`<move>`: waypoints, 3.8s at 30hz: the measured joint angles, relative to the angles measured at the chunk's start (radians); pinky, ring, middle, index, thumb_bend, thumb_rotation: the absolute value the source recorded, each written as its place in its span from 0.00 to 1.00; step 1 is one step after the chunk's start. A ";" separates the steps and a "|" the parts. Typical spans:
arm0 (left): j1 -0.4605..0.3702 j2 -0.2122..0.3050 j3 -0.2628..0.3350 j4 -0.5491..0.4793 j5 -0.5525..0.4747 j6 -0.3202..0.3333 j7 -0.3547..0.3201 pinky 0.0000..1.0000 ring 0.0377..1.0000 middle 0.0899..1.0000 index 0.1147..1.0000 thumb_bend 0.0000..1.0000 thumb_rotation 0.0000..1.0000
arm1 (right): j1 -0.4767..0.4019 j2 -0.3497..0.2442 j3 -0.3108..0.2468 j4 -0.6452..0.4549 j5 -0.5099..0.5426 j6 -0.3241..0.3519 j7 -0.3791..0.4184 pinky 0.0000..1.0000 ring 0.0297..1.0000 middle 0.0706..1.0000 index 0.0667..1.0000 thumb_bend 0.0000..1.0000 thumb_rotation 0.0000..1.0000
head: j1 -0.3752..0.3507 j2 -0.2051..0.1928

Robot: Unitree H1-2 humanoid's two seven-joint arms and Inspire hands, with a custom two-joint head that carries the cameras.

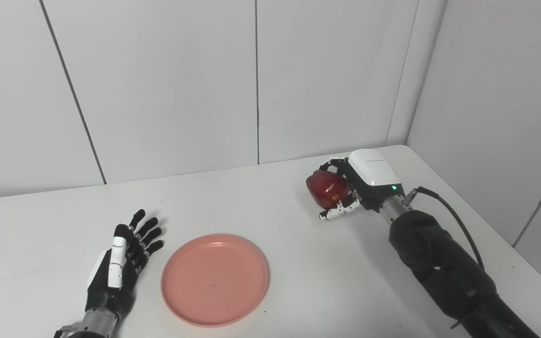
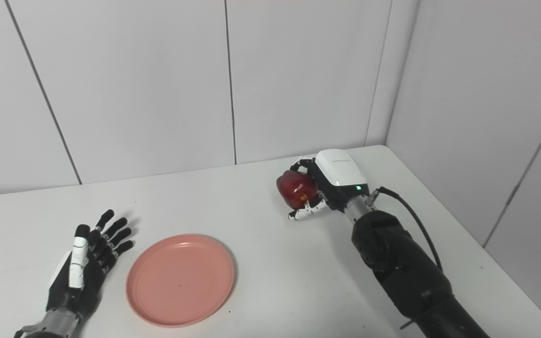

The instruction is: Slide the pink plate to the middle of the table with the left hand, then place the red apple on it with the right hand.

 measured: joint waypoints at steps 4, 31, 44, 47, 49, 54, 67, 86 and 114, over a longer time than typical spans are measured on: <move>0.000 -0.023 -0.008 -0.003 0.006 0.000 0.009 0.82 0.87 0.89 0.92 0.73 1.00 | -0.023 0.016 0.006 -0.043 -0.001 -0.004 0.023 0.26 0.30 0.36 0.45 0.50 0.16 | 0.028 0.002; -0.001 -0.134 -0.059 0.006 0.063 -0.004 0.084 0.79 0.84 0.86 0.89 0.77 0.99 | -0.004 0.154 0.121 -0.013 -0.036 -0.177 0.059 0.24 0.30 0.35 0.45 0.50 0.16 | 0.348 0.037; 0.001 -0.132 -0.061 -0.002 0.060 0.001 0.082 0.80 0.85 0.87 0.88 0.78 0.98 | -0.004 0.206 0.163 -0.031 -0.067 -0.178 0.106 0.26 0.31 0.37 0.45 0.50 0.16 | 0.306 0.058; 0.002 -0.130 -0.061 -0.005 0.060 0.002 0.078 0.81 0.85 0.87 0.89 0.79 0.98 | -0.004 0.217 0.169 -0.034 -0.078 -0.178 0.108 0.25 0.28 0.34 0.44 0.50 0.16 | 0.295 0.061; 0.003 -0.127 -0.060 -0.006 0.057 0.004 0.076 0.81 0.85 0.87 0.89 0.80 0.98 | -0.004 0.225 0.177 -0.033 -0.082 -0.178 0.108 0.24 0.29 0.35 0.44 0.50 0.16 | 0.292 0.063; 0.004 -0.125 -0.061 -0.009 0.055 0.011 0.076 0.81 0.85 0.87 0.89 0.80 0.98 | -0.004 0.249 0.199 -0.034 -0.096 -0.178 0.122 0.26 0.32 0.38 0.45 0.50 0.16 | 0.287 0.063; 0.011 -0.119 -0.059 -0.021 0.054 0.014 0.071 0.78 0.85 0.86 0.88 0.78 0.99 | -0.001 0.261 0.213 -0.030 -0.105 -0.178 0.177 0.28 0.34 0.39 0.45 0.50 0.16 | 0.258 0.075; 0.013 -0.112 -0.055 -0.036 0.051 0.036 0.062 0.77 0.84 0.86 0.90 0.77 1.00 | -0.001 0.247 0.212 -0.022 -0.092 -0.175 0.245 0.42 0.48 0.53 0.61 0.82 0.60 | 0.252 0.077; 0.013 -0.110 -0.055 -0.037 0.052 0.040 0.057 0.79 0.84 0.86 0.90 0.77 1.00 | -0.001 0.239 0.188 -0.035 -0.066 -0.175 0.268 0.52 0.59 0.64 0.67 0.96 0.67 | 0.246 0.069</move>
